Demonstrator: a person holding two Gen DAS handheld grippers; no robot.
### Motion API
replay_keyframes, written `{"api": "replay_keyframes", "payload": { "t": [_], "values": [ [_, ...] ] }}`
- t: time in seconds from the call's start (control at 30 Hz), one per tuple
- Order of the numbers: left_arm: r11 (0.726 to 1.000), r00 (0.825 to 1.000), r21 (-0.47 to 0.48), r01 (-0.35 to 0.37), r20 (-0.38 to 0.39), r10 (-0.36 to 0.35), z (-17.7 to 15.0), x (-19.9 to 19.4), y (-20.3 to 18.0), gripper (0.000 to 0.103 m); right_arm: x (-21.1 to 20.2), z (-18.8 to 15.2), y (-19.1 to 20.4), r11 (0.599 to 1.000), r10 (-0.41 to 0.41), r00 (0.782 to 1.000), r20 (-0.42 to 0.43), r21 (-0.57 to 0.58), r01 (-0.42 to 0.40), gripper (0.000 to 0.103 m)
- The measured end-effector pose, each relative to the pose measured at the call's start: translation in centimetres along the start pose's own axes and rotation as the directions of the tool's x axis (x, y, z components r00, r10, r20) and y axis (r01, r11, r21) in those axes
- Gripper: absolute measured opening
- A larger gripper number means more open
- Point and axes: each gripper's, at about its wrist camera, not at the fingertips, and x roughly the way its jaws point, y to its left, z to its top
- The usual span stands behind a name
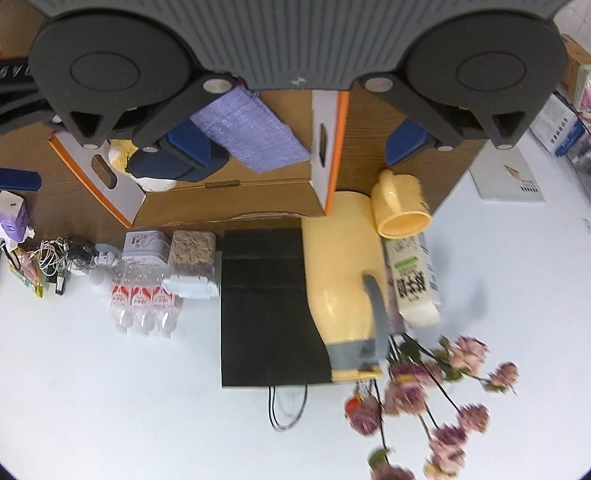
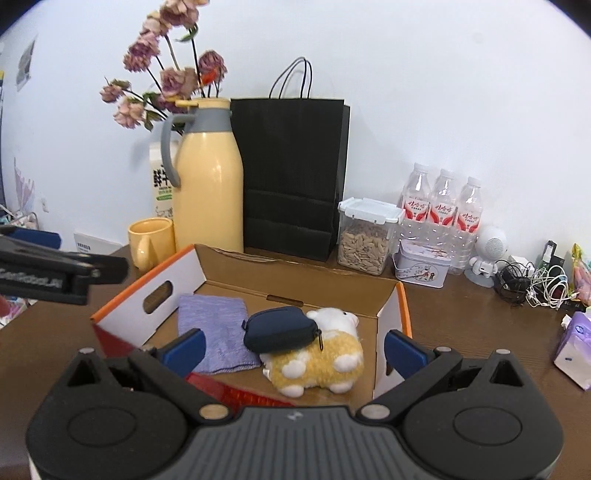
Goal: Organize objects
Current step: 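Carry the pouch and purple cloth into the box and open both tools, then move the left tool to the white cloth and the right tool to the cable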
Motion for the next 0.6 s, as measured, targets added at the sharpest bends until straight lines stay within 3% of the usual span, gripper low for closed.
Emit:
{"api": "replay_keyframes", "payload": {
  "t": [0.27,0.6],
  "values": [
    [1.000,1.000,-0.012,0.021,0.014,-0.021,-4.7,-4.1,1.7,0.103,-4.4,-3.9,-0.2,1.000,0.026,1.000,0.004,0.006,-0.026,0.103],
    [0.998,0.991,0.022,0.059,-0.125,-0.056,-12.0,-5.6,2.0,0.103,-6.0,-10.6,0.1,0.996,0.070,0.991,-0.116,0.063,-0.063,0.103]
  ]
}}
